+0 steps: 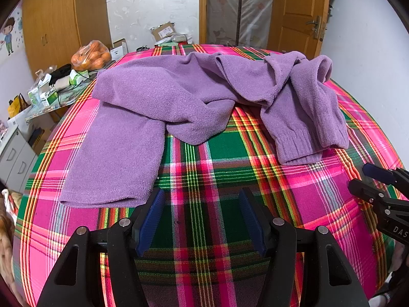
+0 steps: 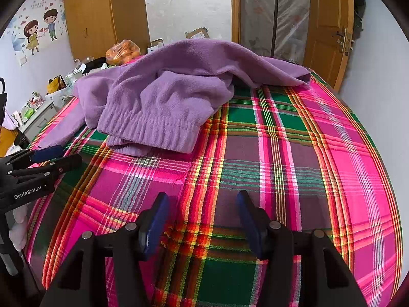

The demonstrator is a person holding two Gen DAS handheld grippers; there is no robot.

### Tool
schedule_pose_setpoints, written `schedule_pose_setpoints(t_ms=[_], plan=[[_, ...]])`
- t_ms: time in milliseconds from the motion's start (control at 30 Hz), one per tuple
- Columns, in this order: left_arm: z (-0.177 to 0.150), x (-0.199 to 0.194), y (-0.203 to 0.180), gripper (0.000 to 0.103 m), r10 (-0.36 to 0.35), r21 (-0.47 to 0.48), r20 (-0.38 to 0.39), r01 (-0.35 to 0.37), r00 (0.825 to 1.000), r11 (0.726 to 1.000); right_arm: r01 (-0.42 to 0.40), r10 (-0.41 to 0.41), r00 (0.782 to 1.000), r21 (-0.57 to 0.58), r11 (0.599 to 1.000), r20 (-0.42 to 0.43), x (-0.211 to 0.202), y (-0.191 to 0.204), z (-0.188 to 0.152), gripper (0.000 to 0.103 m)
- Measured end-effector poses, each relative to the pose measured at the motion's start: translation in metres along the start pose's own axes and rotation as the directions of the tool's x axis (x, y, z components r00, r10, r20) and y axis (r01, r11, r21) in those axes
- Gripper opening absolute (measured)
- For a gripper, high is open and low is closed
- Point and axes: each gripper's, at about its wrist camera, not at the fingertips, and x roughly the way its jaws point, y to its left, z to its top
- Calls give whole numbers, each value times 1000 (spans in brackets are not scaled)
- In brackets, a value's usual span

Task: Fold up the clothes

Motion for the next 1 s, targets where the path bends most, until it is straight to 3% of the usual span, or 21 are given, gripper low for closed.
schedule_pose_setpoints(t_ms=[1000], plan=[[0,-1,1,63,8,-9,2,-8,1000,1000,-3,3,1000,5,1000,2,1,-1,-1,56]])
